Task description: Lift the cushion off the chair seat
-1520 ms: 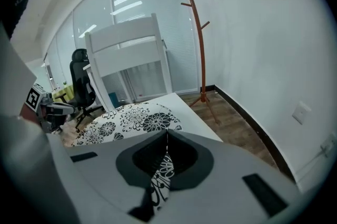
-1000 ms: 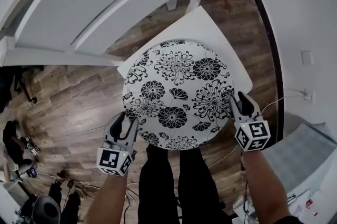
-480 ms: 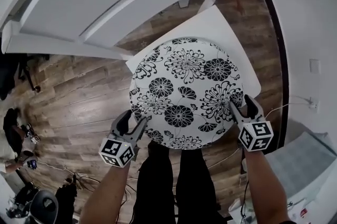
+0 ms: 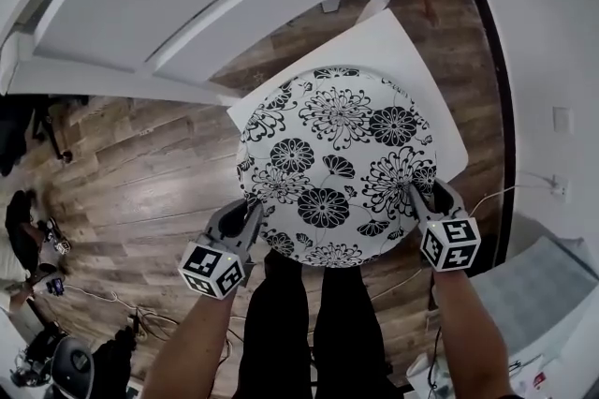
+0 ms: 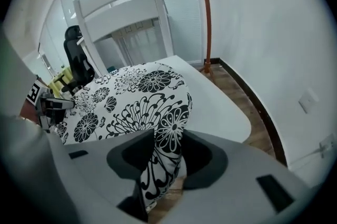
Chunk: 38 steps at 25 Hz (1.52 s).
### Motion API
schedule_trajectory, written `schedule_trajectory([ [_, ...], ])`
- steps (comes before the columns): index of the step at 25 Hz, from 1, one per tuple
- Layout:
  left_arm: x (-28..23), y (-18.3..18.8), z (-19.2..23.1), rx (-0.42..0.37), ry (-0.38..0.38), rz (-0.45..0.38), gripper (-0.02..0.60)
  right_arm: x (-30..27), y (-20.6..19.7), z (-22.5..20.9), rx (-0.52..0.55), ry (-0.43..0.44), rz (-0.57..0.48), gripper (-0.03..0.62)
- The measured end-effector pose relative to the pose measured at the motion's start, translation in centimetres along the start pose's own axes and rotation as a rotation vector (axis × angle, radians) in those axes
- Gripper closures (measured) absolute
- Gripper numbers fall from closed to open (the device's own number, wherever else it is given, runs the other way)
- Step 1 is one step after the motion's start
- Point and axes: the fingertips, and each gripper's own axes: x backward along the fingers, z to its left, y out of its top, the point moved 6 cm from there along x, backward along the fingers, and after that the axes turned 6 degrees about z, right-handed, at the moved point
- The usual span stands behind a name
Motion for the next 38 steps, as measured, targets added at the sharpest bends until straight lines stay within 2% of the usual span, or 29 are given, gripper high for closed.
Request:
schedule_trajectory([
  [1,0.1,0.3,-0.2,-0.010,-0.001,0.005,0.554,0.2,0.1,0.1,0.012,-0.008,-0.010,0.453],
  [2,0.2,0.6,-0.5,-0.016,-0.010,0.008,0.563,0.5,0.2,0.2,0.025,-0.018,-0.019,0.477],
  [4,0.6,0.9,-1.0,-0.032,-0.035,0.001,0.568,1.2,0.2,0.8,0.050,-0.035,-0.043,0.510],
  [7,1.8,0.8,-1.1,-0.063,-0.063,-0.046,0.568,2.2,0.3,2.5,0.067,-0.049,-0.088,0.523],
  [10,1.0,0.9,-1.3,-0.042,-0.131,-0.125,0.568,4.5,1.8,2.6,0.102,-0.102,-0.113,0.528],
  [12,0.5,0.9,-1.2,-0.022,-0.163,-0.147,0.568,5.5,2.7,2.7,0.120,-0.131,-0.117,0.534],
  [21,-2.7,-2.8,0.8,-0.008,-0.166,-0.170,0.568,2.3,0.5,2.7,0.114,-0.111,-0.135,0.536],
  [29,1.3,0.4,-1.6,-0.061,-0.167,-0.179,0.568,7.9,3.4,5.2,0.161,-0.083,-0.177,0.536],
  [38,7.2,5.0,-3.1,-0.089,-0.143,-0.232,0.568,14.7,6.5,7.5,0.167,-0.083,-0.229,0.536],
])
